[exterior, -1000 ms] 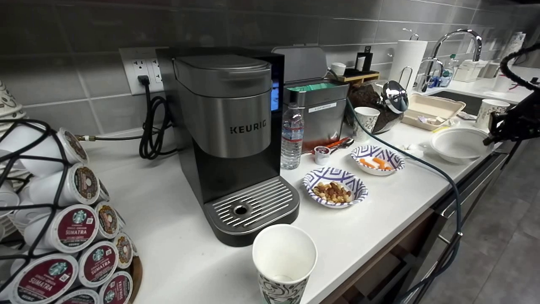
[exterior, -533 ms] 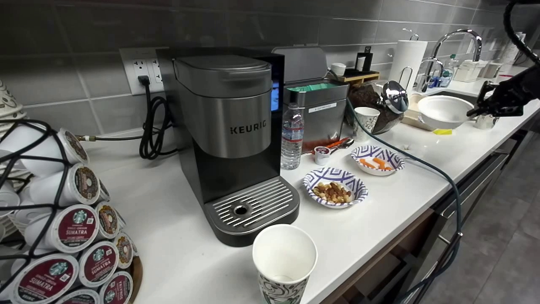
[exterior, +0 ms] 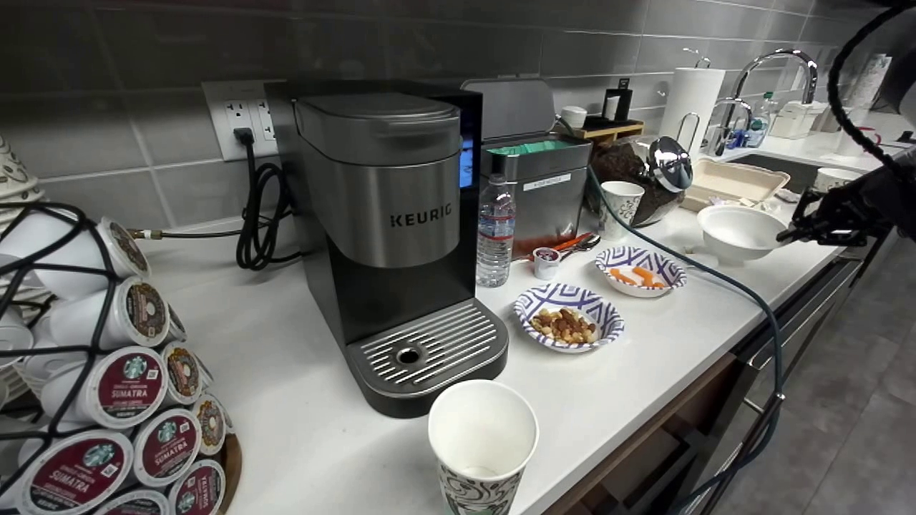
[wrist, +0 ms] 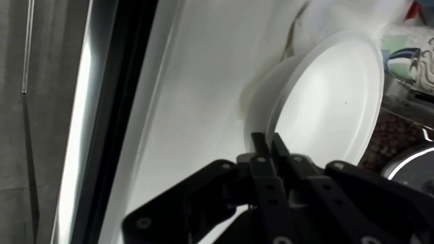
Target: Pour the contents of the white bowl into the striped bowl
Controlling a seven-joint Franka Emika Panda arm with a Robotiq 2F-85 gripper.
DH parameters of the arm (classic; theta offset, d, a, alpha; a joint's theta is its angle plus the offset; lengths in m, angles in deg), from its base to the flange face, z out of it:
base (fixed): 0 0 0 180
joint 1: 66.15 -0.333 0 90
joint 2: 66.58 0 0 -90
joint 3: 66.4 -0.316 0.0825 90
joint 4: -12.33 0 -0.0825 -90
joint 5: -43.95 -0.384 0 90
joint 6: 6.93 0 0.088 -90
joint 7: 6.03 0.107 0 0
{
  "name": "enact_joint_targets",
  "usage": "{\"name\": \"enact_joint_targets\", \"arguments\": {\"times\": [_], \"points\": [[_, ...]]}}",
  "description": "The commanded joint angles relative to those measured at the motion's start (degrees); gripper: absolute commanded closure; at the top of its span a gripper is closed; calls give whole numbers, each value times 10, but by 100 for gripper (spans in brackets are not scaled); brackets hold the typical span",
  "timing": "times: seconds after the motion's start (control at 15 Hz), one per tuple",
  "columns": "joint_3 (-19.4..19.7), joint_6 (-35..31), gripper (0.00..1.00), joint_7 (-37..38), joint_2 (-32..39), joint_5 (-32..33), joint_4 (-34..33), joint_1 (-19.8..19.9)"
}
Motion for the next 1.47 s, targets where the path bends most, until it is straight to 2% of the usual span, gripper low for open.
{"name": "enact_joint_targets", "arguments": {"times": [0.0, 0.07, 0.2, 0.4, 0.47, 0.67, 0.73, 0.8, 0.87, 0.93, 1.0, 1.13, 1.27, 1.4], "points": [[-1, 5, 69, -55, 50, -57, -14, 4], [-1, -4, 68, -69, 53, -63, -16, 3], [-1, -56, 54, -88, 29, -31, -8, -8], [-11, -130, 32, -42, -14, 104, 20, -35], [-61, -153, 23, -15, -21, 163, 28, -1], [-110, -189, 2, 58, -1, 299, 48, -2], [-124, -207, 0, 86, 8, 345, 57, -4], [-96, -235, 0, 91, 21, 360, 64, -51], [-141, -261, 0, 135, 25, 427, 84, -13], [-142, -287, 0, 147, 31, 467, 100, -17], [-83, -305, 0, 59, 36, 392, 100, -89], [-49, -345, 0, -34, 15, 328, 135, -133], [-32, -405, 0, -119, 11, 260, 158, -170], [-33, -472, 0, -209, -5, 188, 179, -195]]}}
